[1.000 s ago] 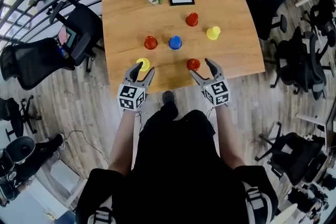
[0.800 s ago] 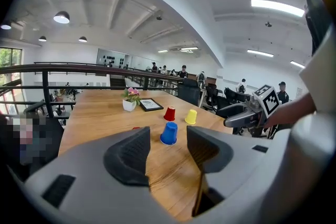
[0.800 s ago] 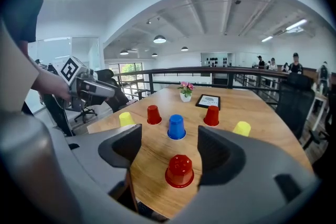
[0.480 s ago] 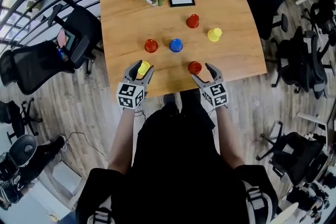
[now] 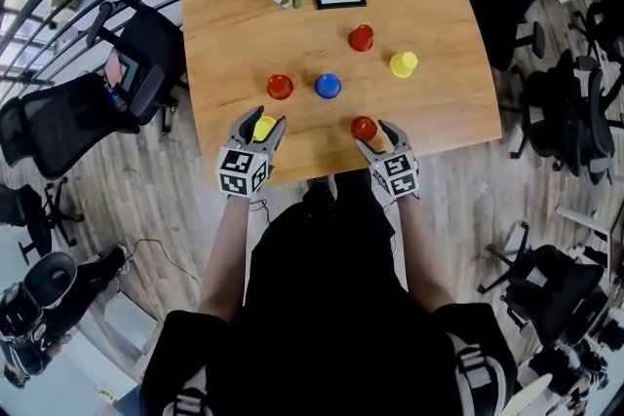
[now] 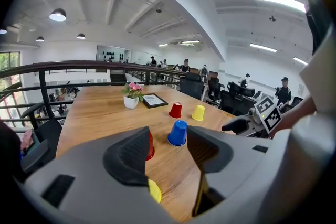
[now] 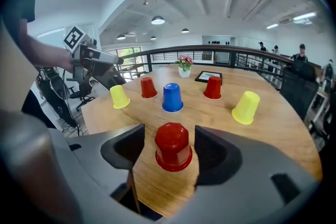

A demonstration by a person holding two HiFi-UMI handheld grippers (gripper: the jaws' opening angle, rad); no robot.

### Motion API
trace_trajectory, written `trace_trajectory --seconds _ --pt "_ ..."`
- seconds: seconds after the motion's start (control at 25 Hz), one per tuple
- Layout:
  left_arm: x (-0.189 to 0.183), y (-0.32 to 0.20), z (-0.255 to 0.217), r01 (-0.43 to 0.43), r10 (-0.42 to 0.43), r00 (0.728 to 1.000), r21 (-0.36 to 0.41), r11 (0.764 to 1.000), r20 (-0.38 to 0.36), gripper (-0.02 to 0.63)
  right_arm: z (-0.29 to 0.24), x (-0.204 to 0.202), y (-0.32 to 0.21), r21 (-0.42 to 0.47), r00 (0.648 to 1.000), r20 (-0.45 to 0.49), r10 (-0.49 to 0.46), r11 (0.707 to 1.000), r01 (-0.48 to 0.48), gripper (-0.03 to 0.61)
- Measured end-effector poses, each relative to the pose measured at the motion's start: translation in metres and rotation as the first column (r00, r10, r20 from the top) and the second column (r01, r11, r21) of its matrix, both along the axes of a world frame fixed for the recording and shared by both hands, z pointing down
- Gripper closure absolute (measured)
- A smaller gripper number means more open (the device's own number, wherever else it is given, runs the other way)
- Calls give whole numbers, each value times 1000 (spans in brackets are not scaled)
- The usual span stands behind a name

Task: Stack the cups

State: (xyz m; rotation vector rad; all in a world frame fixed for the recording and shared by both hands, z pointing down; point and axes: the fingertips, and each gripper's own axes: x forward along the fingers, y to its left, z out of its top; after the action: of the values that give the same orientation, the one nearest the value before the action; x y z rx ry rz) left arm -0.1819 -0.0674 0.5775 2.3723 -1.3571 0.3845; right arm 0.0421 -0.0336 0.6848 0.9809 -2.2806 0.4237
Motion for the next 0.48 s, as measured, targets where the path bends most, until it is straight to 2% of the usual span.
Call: trace_trajectory --seconds 0.2,0.32,0.48 --pt "-1 -10 1 -10 10 999 -2 1000 34 393 11 0 -2 -19 1000 -21 -5 1000 4 283" --pt "-4 -17 5 -3 4 999 -9 1000 39 393 13 -1 -6 -14 999 -36 -10 1000 9 353" --pt "-5 -28 8 13 -12 999 -19 1000 38 393 12 4 -15 -11 999 -47 -10 1000 10 353"
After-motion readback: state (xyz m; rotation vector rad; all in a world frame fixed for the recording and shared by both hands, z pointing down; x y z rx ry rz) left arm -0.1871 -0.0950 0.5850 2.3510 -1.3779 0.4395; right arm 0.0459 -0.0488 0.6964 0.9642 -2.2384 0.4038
